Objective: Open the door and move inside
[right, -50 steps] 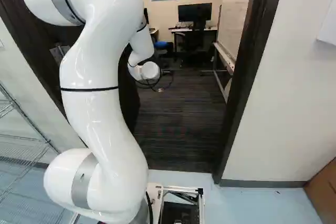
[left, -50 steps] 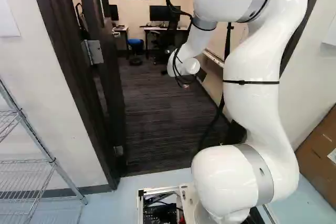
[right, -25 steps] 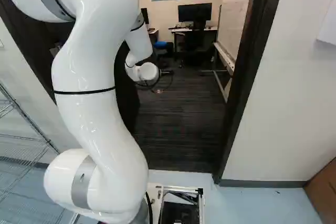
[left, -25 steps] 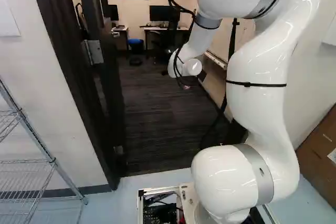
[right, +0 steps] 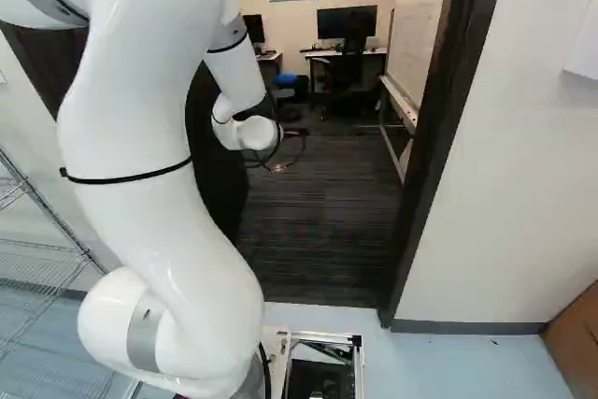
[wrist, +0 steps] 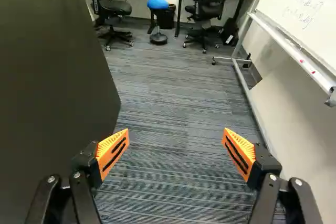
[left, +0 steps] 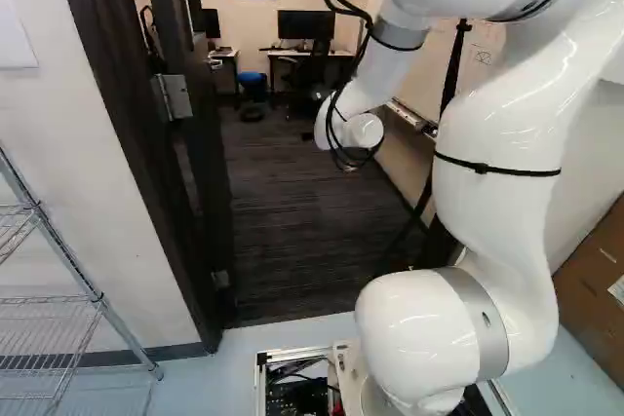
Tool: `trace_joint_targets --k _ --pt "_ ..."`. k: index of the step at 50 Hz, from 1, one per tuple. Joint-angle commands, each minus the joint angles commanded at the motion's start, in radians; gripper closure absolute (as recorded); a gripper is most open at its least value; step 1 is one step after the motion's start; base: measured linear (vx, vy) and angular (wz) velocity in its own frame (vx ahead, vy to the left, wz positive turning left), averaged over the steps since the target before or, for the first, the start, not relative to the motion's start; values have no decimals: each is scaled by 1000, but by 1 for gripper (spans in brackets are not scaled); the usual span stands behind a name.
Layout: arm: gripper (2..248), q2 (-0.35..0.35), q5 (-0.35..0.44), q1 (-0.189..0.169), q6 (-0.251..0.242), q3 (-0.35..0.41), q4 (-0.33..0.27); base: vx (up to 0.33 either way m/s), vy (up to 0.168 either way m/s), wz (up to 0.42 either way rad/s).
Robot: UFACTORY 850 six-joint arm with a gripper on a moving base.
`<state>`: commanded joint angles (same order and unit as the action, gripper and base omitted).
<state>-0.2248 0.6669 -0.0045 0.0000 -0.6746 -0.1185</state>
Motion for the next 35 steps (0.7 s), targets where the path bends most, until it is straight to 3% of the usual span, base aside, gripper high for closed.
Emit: trace_joint_targets --k 35 --pt "3 264 108 2 0 307 62 0 0 0"
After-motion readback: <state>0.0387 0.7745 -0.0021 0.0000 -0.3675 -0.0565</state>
